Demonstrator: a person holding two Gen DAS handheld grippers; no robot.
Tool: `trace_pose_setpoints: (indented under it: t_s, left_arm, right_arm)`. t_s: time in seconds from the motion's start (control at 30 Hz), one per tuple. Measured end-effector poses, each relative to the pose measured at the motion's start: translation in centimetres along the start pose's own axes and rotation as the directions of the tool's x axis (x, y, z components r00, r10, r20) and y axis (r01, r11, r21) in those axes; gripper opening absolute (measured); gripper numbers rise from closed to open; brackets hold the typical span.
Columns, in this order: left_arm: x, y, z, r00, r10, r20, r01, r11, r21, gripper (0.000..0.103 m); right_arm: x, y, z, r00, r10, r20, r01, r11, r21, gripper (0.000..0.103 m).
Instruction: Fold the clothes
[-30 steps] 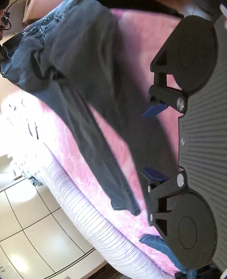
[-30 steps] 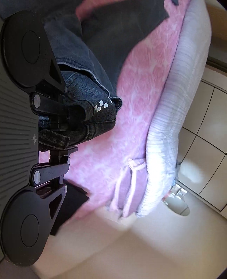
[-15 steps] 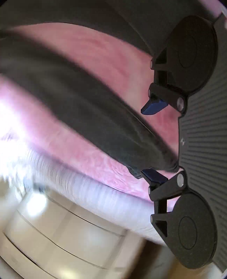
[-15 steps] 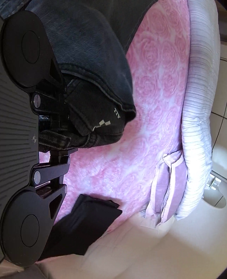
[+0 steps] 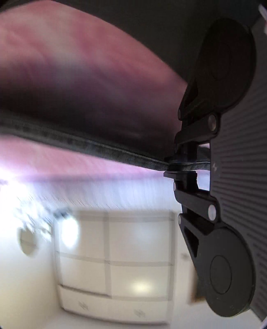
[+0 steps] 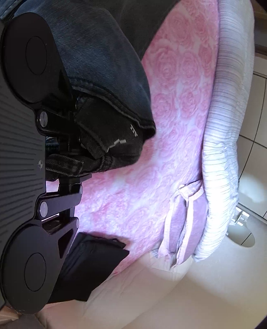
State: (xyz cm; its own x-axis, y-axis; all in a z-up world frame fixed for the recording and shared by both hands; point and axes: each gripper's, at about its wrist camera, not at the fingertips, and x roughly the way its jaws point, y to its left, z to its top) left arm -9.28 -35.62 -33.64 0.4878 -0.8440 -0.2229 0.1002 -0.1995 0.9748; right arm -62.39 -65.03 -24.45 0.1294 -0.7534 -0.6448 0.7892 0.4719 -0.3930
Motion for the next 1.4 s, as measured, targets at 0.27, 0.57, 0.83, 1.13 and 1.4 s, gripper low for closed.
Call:
trace_pose_setpoints:
  t_s: [0.27, 0.57, 0.83, 1.13, 1.4]
  left_arm:
    - [-0.2, 0.5, -8.7, 0.94, -0.035, -0.34, 0.026, 0.999, -0.032, 0.01]
    - [-7.5, 1.4, -8.9, 0.948, -0.134, -0.289, 0.07, 0.972, -0.223, 0.041]
    - [-14.8, 0.6, -5.0, 0.97, -0.226, -0.088, 0.187, 0.929, -0.32, 0.056]
    - [-17.6, -0.4, -7.8, 0.956, -0.292, -0.013, 0.268, 0.894, -0.361, 0.062]
    - [-20.6, -1.5, -11.4, 0.962, -0.267, -0.057, 0.23, 0.906, -0.355, 0.065]
  right_arm:
    - [3.2, 6.1, 6.3, 0.986, 0.16, 0.049, -0.153, 0.981, -0.118, 0.015]
    - [-2.2, 9.4, 6.6, 0.989, 0.097, 0.111, -0.082, 0.987, -0.138, 0.052]
    - [-15.8, 19.3, 1.8, 0.72, 0.667, 0.192, -0.646, 0.745, -0.168, 0.063]
    - [-12.1, 38.9, 4.9, 0.488, 0.868, -0.086, -0.862, 0.465, -0.203, 0.063]
    - [-8.2, 44.4, 8.3, 0.337, 0.937, -0.088, -0.94, 0.341, 0.029, 0.003]
